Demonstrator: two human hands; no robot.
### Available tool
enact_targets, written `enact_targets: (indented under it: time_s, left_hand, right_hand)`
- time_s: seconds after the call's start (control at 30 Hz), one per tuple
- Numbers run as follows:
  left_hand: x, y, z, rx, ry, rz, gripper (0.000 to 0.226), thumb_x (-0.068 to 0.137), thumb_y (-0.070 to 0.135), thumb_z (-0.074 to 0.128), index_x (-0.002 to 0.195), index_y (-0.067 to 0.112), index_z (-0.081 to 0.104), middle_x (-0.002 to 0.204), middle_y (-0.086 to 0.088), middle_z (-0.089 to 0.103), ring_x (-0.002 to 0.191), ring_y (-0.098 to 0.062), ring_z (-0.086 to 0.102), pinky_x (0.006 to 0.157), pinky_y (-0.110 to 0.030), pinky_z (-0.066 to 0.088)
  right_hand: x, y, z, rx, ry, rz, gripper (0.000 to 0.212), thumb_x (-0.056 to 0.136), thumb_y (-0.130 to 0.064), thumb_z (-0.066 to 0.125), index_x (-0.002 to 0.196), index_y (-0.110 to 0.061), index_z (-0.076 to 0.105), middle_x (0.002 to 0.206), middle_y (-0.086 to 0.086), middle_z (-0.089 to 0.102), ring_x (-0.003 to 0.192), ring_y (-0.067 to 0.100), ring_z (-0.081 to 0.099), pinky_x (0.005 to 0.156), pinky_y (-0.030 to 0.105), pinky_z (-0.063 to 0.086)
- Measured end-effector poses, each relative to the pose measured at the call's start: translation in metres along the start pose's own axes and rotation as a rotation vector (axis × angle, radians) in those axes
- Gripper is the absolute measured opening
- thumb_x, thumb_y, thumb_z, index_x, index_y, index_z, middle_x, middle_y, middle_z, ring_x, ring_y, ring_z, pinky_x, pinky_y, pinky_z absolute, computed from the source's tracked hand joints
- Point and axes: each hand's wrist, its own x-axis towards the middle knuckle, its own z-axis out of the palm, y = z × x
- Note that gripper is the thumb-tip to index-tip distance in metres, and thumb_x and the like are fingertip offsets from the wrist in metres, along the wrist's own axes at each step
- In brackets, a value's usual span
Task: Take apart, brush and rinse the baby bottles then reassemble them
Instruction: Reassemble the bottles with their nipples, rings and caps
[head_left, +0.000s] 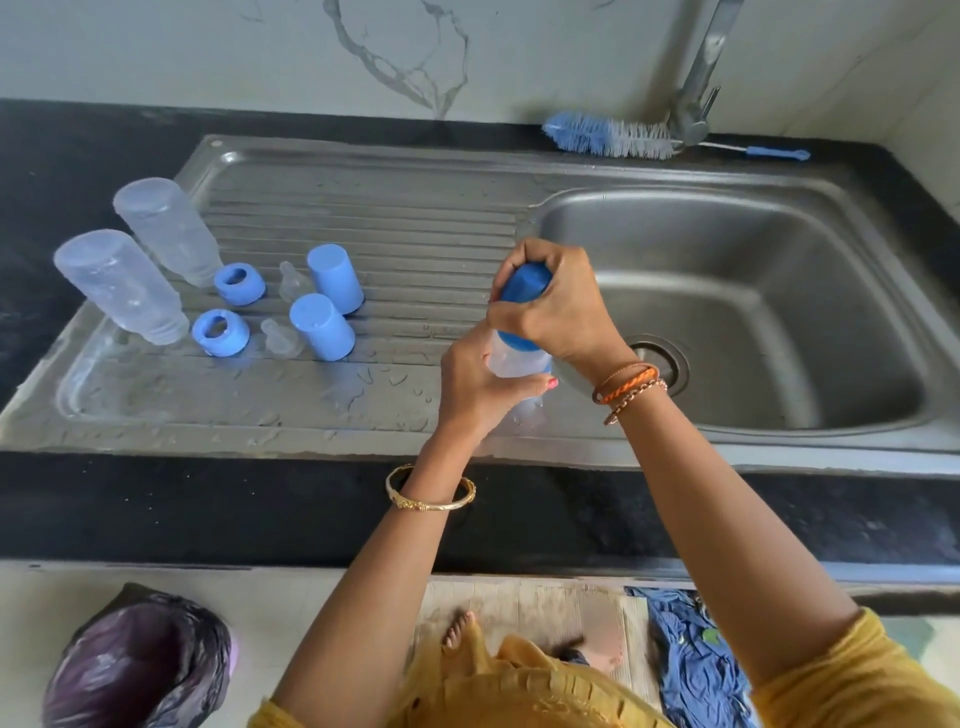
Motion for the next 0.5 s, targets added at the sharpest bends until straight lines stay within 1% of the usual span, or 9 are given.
enact_targets:
  time_s: [0.07, 0.13, 0.17, 0.23, 0.27, 0.33, 0.37, 0.4, 0.5]
  left_hand:
    - [0.0, 0.0, 0.0, 0.041, -0.001, 0.001, 0.047, 0.059, 0.014, 0.084, 0.093, 0.021, 0.052, 0.072, 0.017, 0.053, 0.068, 0.002, 0.053, 0.058, -0.007, 0.038]
    - [-0.001, 0.0, 0.0, 0.085, 0.006, 0.01, 0.046, 0.062, 0.016, 0.082, 0.096, 0.017, 0.052, 0.071, 0.014, 0.053, 0.07, -0.004, 0.053, 0.062, -0.009, 0.04]
    - [-0.001, 0.002, 0.0, 0.106, 0.012, 0.021, 0.045, 0.064, 0.016, 0.081, 0.1, 0.014, 0.054, 0.073, 0.011, 0.054, 0.073, -0.007, 0.056, 0.066, -0.015, 0.045]
    - [-0.001, 0.004, 0.001, 0.128, 0.009, 0.031, 0.047, 0.066, 0.016, 0.079, 0.106, 0.008, 0.056, 0.079, 0.005, 0.058, 0.081, -0.014, 0.061, 0.073, -0.027, 0.05]
    - [-0.002, 0.004, 0.0, 0.121, 0.003, 0.017, 0.047, 0.065, 0.019, 0.079, 0.104, 0.01, 0.056, 0.079, 0.006, 0.058, 0.08, -0.012, 0.061, 0.073, -0.027, 0.05]
    - [-0.002, 0.006, -0.001, 0.087, -0.008, -0.013, 0.039, 0.057, 0.027, 0.078, 0.087, 0.024, 0.053, 0.069, 0.013, 0.053, 0.071, 0.002, 0.056, 0.063, -0.014, 0.044]
    - [-0.003, 0.007, -0.001, 0.074, -0.006, -0.014, 0.039, 0.055, 0.027, 0.078, 0.079, 0.029, 0.048, 0.065, 0.015, 0.049, 0.066, 0.008, 0.053, 0.056, -0.009, 0.038]
    - [-0.003, 0.007, -0.002, 0.061, -0.005, -0.013, 0.043, 0.054, 0.024, 0.081, 0.076, 0.032, 0.045, 0.062, 0.016, 0.047, 0.063, 0.011, 0.05, 0.053, -0.008, 0.035]
    - [-0.004, 0.007, -0.002, 0.021, 0.003, -0.054, 0.045, 0.057, 0.011, 0.086, 0.074, 0.027, 0.047, 0.059, 0.017, 0.043, 0.057, 0.008, 0.047, 0.051, -0.008, 0.033]
  right_hand:
    - [-0.002, 0.0, 0.004, -0.009, 0.065, 0.013, 0.018, 0.051, -0.016, 0.065, 0.058, -0.026, 0.052, 0.063, -0.008, 0.059, 0.061, 0.011, 0.056, 0.06, 0.021, 0.048]
    - [-0.007, 0.002, 0.01, -0.03, 0.171, -0.005, 0.022, 0.055, -0.01, 0.069, 0.062, -0.022, 0.052, 0.063, -0.011, 0.056, 0.059, 0.006, 0.052, 0.057, 0.013, 0.042]
    - [-0.011, 0.002, 0.014, -0.045, 0.232, -0.025, 0.022, 0.058, -0.007, 0.069, 0.067, -0.019, 0.053, 0.064, -0.01, 0.056, 0.059, 0.005, 0.052, 0.056, 0.01, 0.04]
    - [-0.015, 0.002, 0.02, -0.053, 0.313, -0.045, 0.023, 0.06, -0.006, 0.069, 0.073, -0.015, 0.053, 0.068, -0.003, 0.059, 0.061, 0.007, 0.053, 0.055, 0.009, 0.041]
    - [-0.015, 0.002, 0.02, -0.042, 0.316, -0.036, 0.023, 0.06, -0.007, 0.069, 0.074, -0.014, 0.053, 0.069, -0.003, 0.06, 0.061, 0.008, 0.053, 0.054, 0.01, 0.041]
    - [-0.014, 0.002, 0.015, -0.01, 0.26, 0.0, 0.022, 0.057, -0.01, 0.069, 0.072, -0.017, 0.053, 0.068, -0.008, 0.058, 0.06, 0.006, 0.052, 0.054, 0.01, 0.041]
    - [-0.012, 0.002, 0.011, 0.006, 0.213, 0.013, 0.022, 0.057, -0.011, 0.069, 0.07, -0.019, 0.053, 0.068, -0.01, 0.058, 0.061, 0.006, 0.053, 0.056, 0.012, 0.043]
    - [-0.011, 0.002, 0.007, 0.019, 0.164, 0.015, 0.024, 0.057, -0.011, 0.07, 0.069, -0.022, 0.053, 0.068, -0.01, 0.058, 0.062, 0.007, 0.054, 0.057, 0.015, 0.045]
    - [-0.013, 0.004, -0.001, 0.083, 0.025, -0.024, 0.034, 0.056, -0.011, 0.075, 0.078, -0.025, 0.054, 0.076, -0.005, 0.059, 0.07, 0.01, 0.057, 0.066, 0.025, 0.05]
